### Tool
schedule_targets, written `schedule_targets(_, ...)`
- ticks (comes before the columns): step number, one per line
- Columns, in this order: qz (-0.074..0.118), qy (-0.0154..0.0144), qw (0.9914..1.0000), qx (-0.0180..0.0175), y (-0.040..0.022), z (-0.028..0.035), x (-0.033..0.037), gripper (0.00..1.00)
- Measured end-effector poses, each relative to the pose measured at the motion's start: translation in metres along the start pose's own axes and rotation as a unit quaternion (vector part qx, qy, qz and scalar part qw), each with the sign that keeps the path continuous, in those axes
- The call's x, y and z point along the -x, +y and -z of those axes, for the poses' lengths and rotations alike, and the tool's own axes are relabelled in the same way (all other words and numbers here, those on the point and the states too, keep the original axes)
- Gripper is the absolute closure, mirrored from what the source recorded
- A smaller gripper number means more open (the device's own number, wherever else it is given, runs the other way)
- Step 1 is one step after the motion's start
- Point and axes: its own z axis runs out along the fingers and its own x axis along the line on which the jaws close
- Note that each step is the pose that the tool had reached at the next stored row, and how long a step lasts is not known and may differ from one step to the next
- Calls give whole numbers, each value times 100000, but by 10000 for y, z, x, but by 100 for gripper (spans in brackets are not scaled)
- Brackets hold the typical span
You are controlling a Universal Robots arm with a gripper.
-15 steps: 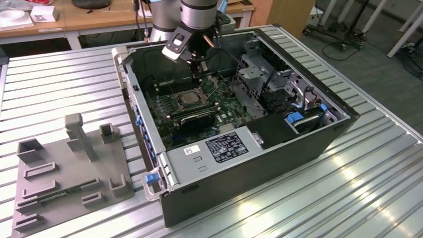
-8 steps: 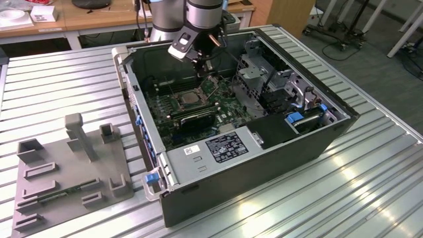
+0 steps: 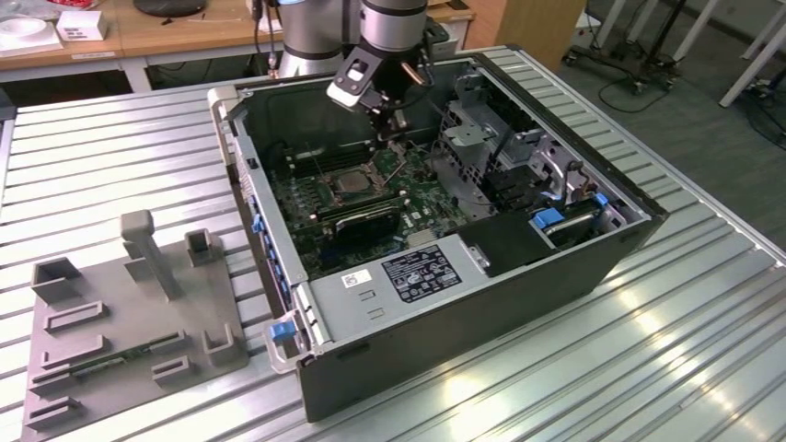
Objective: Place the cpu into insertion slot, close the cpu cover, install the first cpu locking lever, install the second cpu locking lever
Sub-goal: 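Close the cpu cover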
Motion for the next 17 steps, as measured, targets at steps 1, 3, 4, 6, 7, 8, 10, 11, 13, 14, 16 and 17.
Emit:
schedule_targets(1,0,-1,100000,0,22,-1,-1,89)
schedule_targets(3,-2,-3,100000,0,61,-4,-1,89)
schedule_targets(4,-2,0,100000,-1,75,-5,-2,89)
schedule_targets(6,0,-1,100000,-1,95,-6,-2,89)
schedule_targets(7,0,-1,100000,0,98,-6,-2,89)
schedule_targets(8,-3,-2,100000,2,98,-6,-2,89)
schedule_targets(10,-9,-1,100000,1,99,-6,-3,89)
schedule_targets(11,-2,-3,100000,0,99,-6,-3,89)
schedule_targets(13,-1,-4,100000,0,99,-6,-2,89)
schedule_targets(14,-3,-3,100000,1,100,-6,-3,89)
schedule_targets(16,8,-1,100000,-1,106,-7,-3,89)
schedule_targets(17,5,1,100000,1,114,-7,-3,89)
